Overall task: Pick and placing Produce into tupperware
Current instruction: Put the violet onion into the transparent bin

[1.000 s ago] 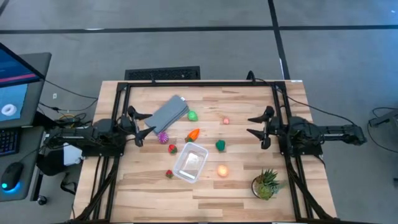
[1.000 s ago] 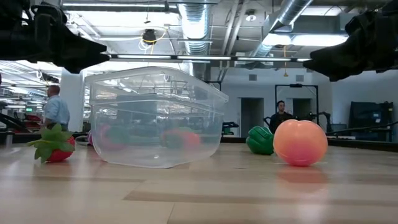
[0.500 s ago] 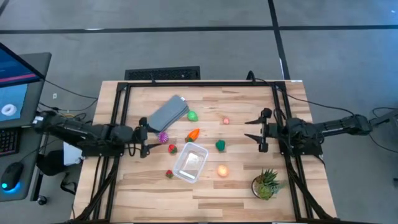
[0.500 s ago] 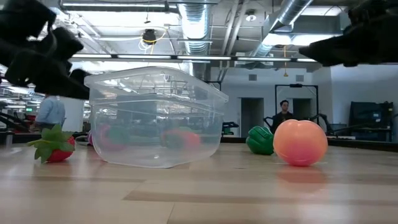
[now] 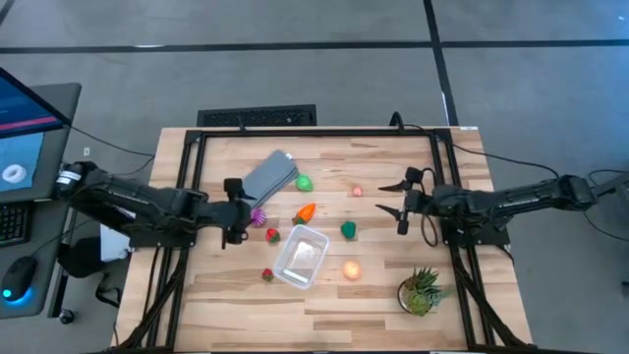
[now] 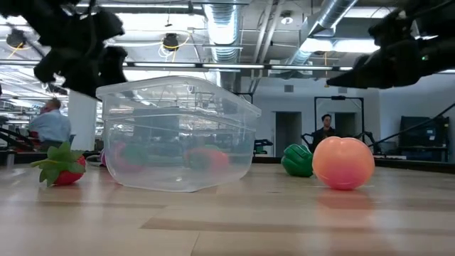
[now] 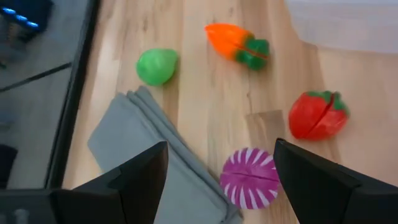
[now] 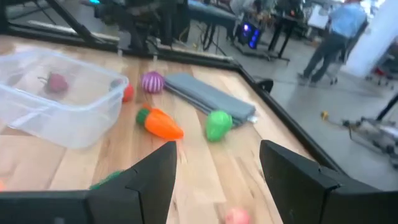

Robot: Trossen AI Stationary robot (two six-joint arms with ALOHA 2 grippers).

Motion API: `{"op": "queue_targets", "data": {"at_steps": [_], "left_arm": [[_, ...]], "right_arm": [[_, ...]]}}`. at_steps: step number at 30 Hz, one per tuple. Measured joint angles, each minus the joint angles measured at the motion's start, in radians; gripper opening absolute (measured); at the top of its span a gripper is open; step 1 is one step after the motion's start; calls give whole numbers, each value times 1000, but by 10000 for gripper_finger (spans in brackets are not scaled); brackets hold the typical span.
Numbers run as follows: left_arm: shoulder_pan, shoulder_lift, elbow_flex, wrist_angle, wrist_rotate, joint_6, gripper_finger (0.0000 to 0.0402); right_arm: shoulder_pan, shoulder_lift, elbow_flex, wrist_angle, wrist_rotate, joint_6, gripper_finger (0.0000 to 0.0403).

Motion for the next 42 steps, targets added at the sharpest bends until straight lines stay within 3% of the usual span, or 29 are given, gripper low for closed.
{"op": "queue_targets", "data": {"at_steps": [6, 11, 18, 28, 42], "left_arm": [[46, 246, 316, -393, 12, -142, 281], [151, 388, 437, -551, 137, -148, 281], [320, 426, 420, -479, 418, -65, 281], [322, 425, 302, -344, 437, 22, 281], [345, 425, 213, -204, 416, 57, 281]], "right_arm": [[-12, 46, 1, 29, -32, 46, 256], [-1, 50, 2, 32, -58, 93, 256], [64, 50, 2, 27, -86, 139, 256], [167, 49, 3, 25, -82, 175, 256], [172, 49, 3, 29, -79, 175, 256]]}}
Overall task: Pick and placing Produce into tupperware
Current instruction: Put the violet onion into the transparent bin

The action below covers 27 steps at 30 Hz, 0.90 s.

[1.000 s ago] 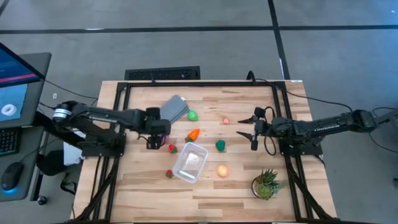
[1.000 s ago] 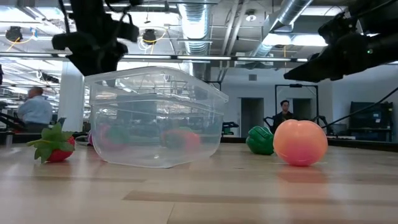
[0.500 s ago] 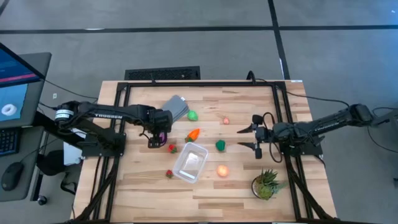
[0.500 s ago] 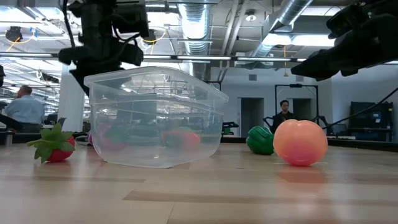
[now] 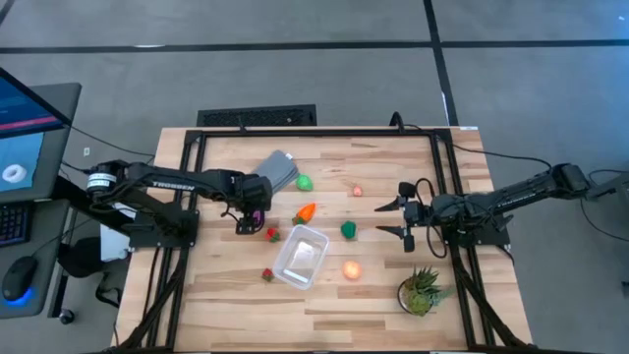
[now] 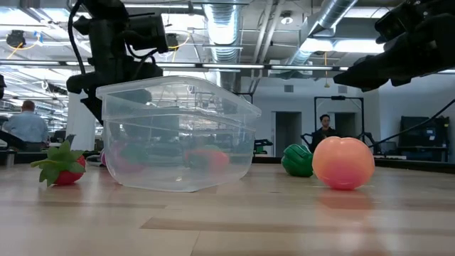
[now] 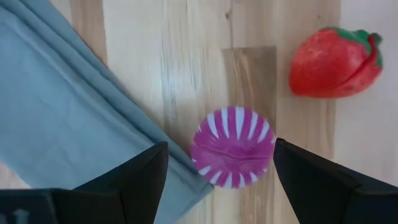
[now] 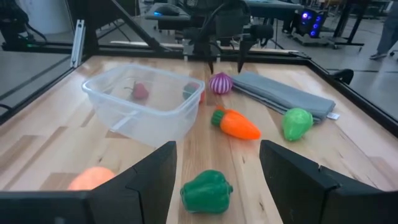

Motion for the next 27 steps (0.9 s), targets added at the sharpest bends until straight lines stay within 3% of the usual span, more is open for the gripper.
{"op": "queue_targets", "data": {"at_steps": [8, 27], "left_arm": [[20, 0, -59, 42, 43, -6, 281], [21, 0, -59, 83, 61, 7, 281]], "right_arm": [[-12, 0, 0, 2, 0, 0, 256], [-38, 0, 0, 5, 0, 0, 256]]}}
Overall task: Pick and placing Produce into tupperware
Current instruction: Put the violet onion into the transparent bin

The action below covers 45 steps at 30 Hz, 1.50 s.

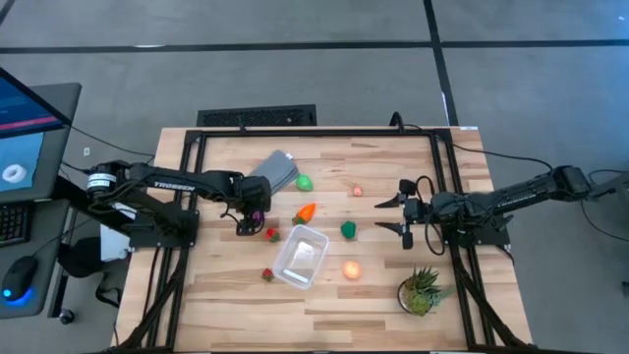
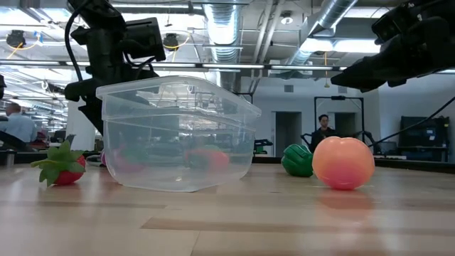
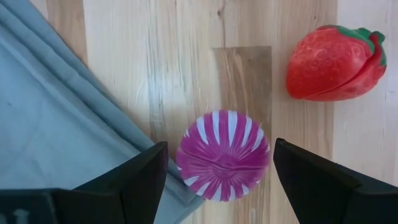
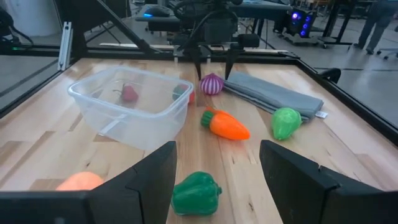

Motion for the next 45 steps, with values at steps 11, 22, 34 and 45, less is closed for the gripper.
{"op": "queue_targets", "data": {"at_steps": [11, 22, 34, 45], "left_arm": [[0, 0, 0, -4, 0, -16, 281], [0, 114, 0, 3, 21, -24, 281], [0, 155, 2, 20, 32, -23, 281], [0, 154, 34, -5, 37, -24, 247]], "right_arm": [[0, 0, 0, 0, 0, 0, 256], [0, 0, 0, 4, 0, 1, 256], [-1, 0, 0, -1, 0, 0, 256], [-1, 0, 0, -1, 0, 11, 256]]}}
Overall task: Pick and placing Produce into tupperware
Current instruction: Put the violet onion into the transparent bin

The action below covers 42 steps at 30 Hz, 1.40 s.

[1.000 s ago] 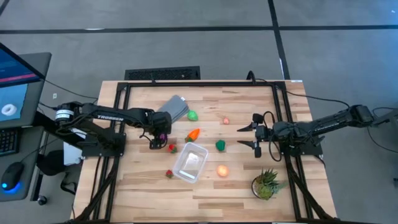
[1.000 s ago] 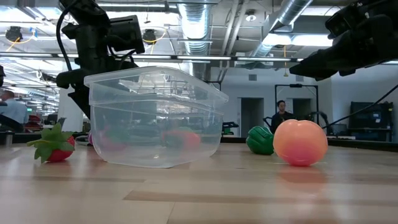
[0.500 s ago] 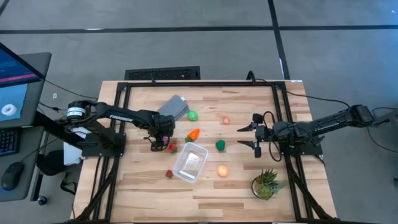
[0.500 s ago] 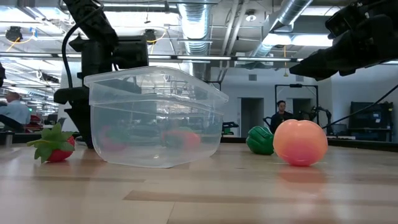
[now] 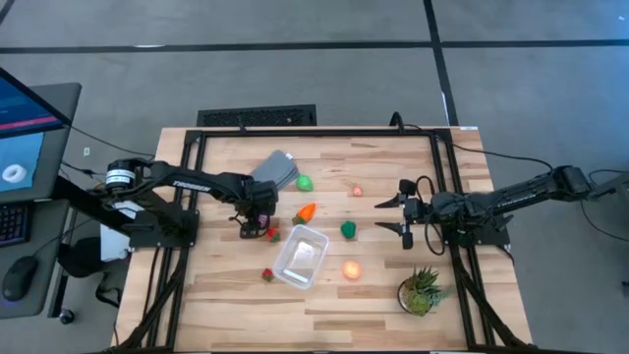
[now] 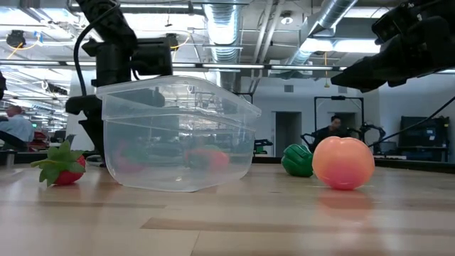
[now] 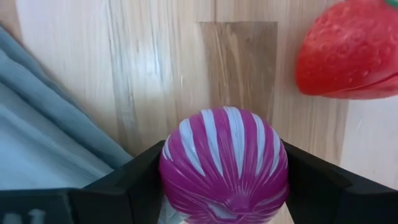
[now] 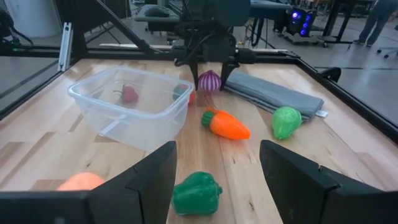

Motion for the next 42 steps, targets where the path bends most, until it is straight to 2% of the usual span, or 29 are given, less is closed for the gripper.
{"op": "queue_targets", "data": {"at_steps": [5, 12, 17, 20, 25, 28, 35, 42], "left_arm": [[0, 0, 19, -8, 0, -1, 267], [-19, -2, 68, -74, 13, -16, 245], [-44, -13, 117, -139, 14, -44, 263], [-63, -51, 140, -157, 14, -60, 269], [-100, -181, 148, -155, 12, -103, 251], [-132, -273, 148, -140, 1, -142, 250], [-261, -434, 148, -43, -57, -220, 273], [-412, -427, 148, 97, -177, -233, 257]], "right_arm": [[0, 0, 0, -10, 0, 8, 256], [0, 0, 0, -10, 0, 7, 256], [0, 0, 0, -10, 0, 7, 256], [0, 0, 0, -10, 0, 7, 256], [0, 0, 0, -8, 0, 7, 256], [0, 0, 0, -6, 0, 7, 256], [0, 0, 0, 5, 0, 9, 256], [0, 0, 0, 20, 0, 15, 256]]}}
